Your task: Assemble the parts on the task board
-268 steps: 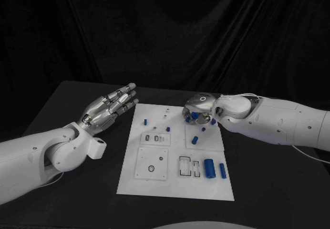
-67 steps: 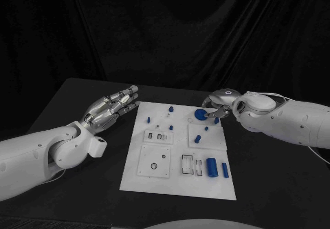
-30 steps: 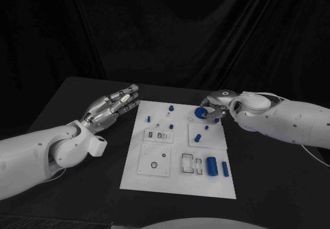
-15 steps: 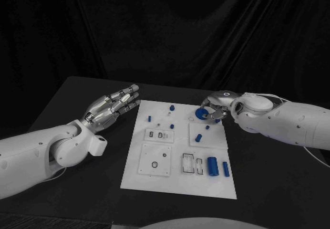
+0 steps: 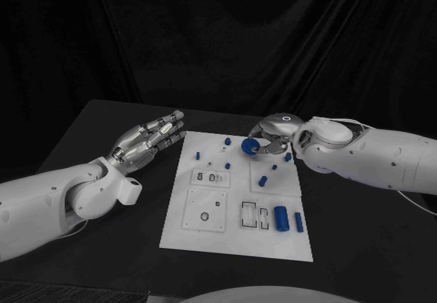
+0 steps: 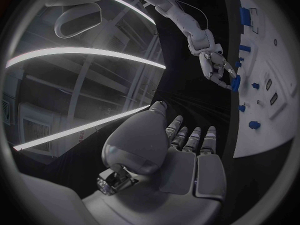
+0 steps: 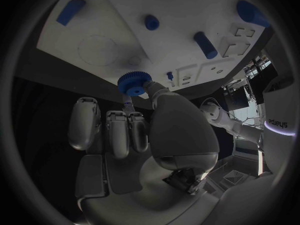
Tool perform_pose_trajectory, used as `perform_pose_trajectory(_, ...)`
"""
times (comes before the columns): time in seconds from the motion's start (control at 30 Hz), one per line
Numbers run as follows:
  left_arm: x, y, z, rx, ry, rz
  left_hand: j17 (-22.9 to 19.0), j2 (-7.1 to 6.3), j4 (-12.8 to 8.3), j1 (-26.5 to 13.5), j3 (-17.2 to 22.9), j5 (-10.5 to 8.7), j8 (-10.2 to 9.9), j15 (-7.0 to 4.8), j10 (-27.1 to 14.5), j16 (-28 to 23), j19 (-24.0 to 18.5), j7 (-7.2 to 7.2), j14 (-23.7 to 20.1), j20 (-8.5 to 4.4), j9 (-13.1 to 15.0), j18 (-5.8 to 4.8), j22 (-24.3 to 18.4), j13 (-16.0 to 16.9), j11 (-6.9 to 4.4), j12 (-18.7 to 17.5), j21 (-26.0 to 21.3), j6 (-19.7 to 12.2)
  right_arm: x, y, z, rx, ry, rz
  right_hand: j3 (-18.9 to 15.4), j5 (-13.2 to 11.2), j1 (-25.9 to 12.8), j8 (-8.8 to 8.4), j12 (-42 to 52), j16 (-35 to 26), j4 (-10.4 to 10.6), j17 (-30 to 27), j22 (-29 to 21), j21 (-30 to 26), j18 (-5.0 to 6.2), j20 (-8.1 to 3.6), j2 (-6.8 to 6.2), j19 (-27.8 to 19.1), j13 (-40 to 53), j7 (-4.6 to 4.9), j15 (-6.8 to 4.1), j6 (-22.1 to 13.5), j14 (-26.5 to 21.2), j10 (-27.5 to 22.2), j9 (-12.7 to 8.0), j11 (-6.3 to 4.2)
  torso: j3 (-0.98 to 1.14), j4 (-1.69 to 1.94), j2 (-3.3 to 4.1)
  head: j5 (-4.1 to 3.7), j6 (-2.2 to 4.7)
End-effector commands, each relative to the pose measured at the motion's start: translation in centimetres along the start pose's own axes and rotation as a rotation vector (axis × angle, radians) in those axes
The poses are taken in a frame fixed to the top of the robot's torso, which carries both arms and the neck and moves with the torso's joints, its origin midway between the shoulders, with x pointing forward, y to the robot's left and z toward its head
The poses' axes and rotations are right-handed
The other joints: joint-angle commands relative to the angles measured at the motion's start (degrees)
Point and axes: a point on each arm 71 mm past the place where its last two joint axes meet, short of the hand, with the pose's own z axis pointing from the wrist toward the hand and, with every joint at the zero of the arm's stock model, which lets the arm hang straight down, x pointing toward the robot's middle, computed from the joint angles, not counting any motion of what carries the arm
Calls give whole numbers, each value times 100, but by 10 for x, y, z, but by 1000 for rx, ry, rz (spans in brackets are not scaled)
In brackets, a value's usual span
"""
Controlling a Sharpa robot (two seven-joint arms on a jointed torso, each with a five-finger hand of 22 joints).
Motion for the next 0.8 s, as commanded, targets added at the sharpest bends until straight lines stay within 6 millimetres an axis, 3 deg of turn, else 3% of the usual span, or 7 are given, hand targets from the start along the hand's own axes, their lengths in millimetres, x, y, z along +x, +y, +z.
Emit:
perform_pose_trajectory(0.03, 2, 0, 1, 7, 16, -13, 15, -68, -38, 62, 146, 67, 82, 57, -2, 58, 37, 14, 24, 6, 93, -130, -29, -49, 65, -66, -48, 69, -3, 10, 5, -24, -14, 7, 122, -23, 21, 298, 95, 114, -10, 1524, 873, -21, -167, -4, 97, 89, 1520, -29, 12, 386, 629, 594, 326, 31, -6, -2, -8, 5, -12)
perform_pose_trajectory(0.37, 3, 1, 2, 3, 19, -15, 14, -69, -40, 63, 152, 67, 80, 61, 0, 59, 36, 12, 24, 7, 92, -133, -30, -49, 70, -65, -49, 58, -3, 32, 26, -70, -7, 2, 130, -41, 28, 281, 95, 114, -31, 1524, 874, -26, -167, 6, 89, 92, 1520, 3, 30, 366, 629, 594, 328, 56, -9, 30, 6, -19, -3)
perform_pose_trajectory(0.8, 3, 2, 3, 3, 22, -16, 15, -69, -41, 64, 157, 69, 79, 64, 3, 61, 37, 11, 25, 8, 92, -135, -29, -48, 73, -64, -48, 57, -1, 46, 51, -92, 10, -13, 143, -60, 41, 266, 95, 114, -58, 1524, 861, -58, -161, 22, 90, 80, 1520, 26, 54, 355, 629, 594, 329, 84, -2, 21, 6, -3, -12)
